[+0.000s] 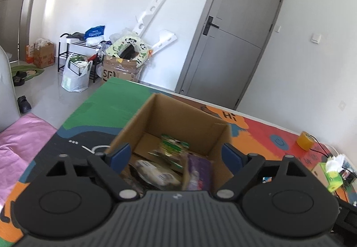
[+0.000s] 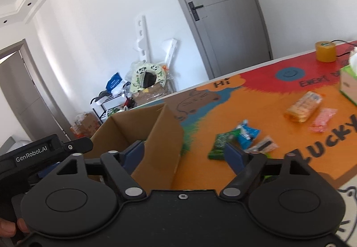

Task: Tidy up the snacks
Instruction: 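Return to the table and grasp the green snack pack with the left gripper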

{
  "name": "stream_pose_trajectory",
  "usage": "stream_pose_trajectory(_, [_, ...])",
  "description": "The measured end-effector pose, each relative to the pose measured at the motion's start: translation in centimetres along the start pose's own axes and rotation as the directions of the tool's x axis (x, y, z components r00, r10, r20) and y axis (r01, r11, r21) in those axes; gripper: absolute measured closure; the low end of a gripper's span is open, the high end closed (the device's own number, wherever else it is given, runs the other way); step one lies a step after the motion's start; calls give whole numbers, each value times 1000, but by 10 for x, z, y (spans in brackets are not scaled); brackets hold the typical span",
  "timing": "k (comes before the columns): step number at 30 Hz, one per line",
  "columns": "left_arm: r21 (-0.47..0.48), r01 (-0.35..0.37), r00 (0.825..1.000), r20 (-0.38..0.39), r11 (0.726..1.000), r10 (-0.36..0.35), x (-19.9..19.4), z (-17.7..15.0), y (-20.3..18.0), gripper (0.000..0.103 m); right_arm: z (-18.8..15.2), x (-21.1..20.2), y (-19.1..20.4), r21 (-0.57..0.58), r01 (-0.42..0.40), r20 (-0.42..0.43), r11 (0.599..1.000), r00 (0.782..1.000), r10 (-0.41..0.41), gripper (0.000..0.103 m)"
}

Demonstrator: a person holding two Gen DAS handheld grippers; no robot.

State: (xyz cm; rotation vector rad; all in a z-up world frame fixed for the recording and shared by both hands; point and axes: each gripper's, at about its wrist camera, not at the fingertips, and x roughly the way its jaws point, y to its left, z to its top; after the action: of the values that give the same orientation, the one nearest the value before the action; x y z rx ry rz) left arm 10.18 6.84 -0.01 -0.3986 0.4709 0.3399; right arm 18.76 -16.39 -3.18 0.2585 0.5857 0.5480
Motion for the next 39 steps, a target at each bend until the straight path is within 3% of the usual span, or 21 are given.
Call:
stream_pose_trajectory(11, [55, 43, 998, -50, 998, -40, 0, -20, -43, 9, -2, -26, -47, 46, 62, 8, 997, 998, -62, 0])
stream_pose_trajectory(27, [142, 142, 988, -85, 980, -130, 0, -43, -98, 9, -3, -56, -103, 103, 136, 24, 985, 990, -139, 0])
stream_pose_trajectory(39, [163, 179, 979, -127, 970, -159, 31, -60, -134, 9, -6, -50, -149, 147, 182, 6, 972, 983, -185, 2])
